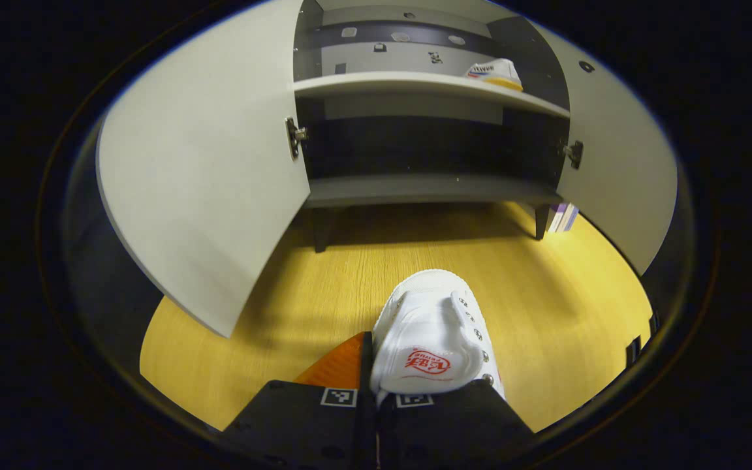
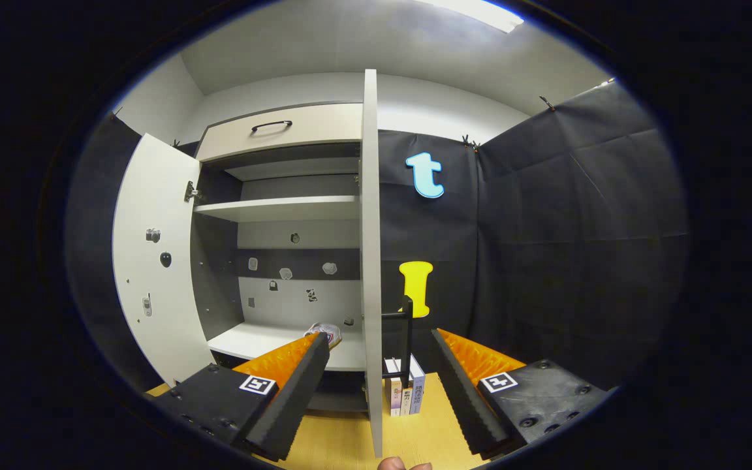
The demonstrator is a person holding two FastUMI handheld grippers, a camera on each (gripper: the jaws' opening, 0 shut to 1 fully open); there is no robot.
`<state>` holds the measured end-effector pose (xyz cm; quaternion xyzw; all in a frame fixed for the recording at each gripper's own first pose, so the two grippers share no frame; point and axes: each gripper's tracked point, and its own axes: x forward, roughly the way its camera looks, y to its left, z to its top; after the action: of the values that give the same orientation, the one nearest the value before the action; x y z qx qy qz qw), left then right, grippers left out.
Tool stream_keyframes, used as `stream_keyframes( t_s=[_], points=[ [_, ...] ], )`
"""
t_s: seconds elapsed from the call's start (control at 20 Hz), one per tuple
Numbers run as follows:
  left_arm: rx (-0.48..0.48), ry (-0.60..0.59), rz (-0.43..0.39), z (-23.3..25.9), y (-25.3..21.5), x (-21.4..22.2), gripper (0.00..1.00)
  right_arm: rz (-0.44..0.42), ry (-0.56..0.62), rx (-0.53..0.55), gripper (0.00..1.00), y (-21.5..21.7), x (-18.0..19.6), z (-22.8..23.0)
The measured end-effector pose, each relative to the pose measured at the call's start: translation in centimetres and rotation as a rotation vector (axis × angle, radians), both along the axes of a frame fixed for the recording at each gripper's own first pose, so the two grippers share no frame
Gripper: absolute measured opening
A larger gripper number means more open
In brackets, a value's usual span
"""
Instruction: Grab one shoe with the right hand and put it into the shoe cabinet, grab the other shoe with the left hand and put it into the shoe cabinet; then close the right door with the right hand and the left door with the left hand.
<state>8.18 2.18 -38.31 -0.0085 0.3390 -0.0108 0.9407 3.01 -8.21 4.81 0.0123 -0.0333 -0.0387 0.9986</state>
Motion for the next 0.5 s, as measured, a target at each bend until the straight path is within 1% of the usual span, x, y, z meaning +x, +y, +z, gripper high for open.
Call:
stream_keyframes(
  t_s=[0.05, 0.1, 0.15, 0.25, 0.3, 0.35, 0.4, 0.5],
  points=[
    [-0.011, -0.007, 0.012, 1.9, -0.2, 0.4, 0.07, 0.003, -0.001, 0.003, 1.0, -0.4, 0.0, 0.1],
    [-0.02, -0.019, 0.026, 4.1, -0.3, 0.7, 0.07, 0.01, -0.005, 0.008, 1.0, -0.6, 0.0, 0.3],
    [-0.029, -0.036, 0.037, 6.3, -0.3, 1.2, 0.07, 0.016, -0.007, 0.014, 0.98, -0.9, -0.1, 0.6],
    [-0.041, -0.071, 0.063, 10.7, -0.5, 2.8, 0.07, 0.03, -0.002, 0.022, 0.98, -1.6, -0.1, 0.4],
    [-0.049, -0.093, 0.071, 12.9, -0.6, 3.8, 0.07, 0.036, 0.004, 0.025, 0.96, -1.9, 0.0, 0.1],
    [-0.061, -0.11, 0.076, 15.0, -0.8, 4.9, 0.07, 0.042, 0.015, 0.028, 0.96, -2.3, 0.0, -0.3],
    [-0.076, -0.127, 0.079, 16.9, -1.1, 6.0, 0.07, 0.047, 0.023, 0.033, 0.98, -2.5, 0.0, -0.6],
    [-0.1, -0.155, 0.077, 20.4, -1.5, 8.8, 0.07, 0.051, 0.043, 0.036, 0.98, -3.4, 0.0, -1.4]
  ],
)
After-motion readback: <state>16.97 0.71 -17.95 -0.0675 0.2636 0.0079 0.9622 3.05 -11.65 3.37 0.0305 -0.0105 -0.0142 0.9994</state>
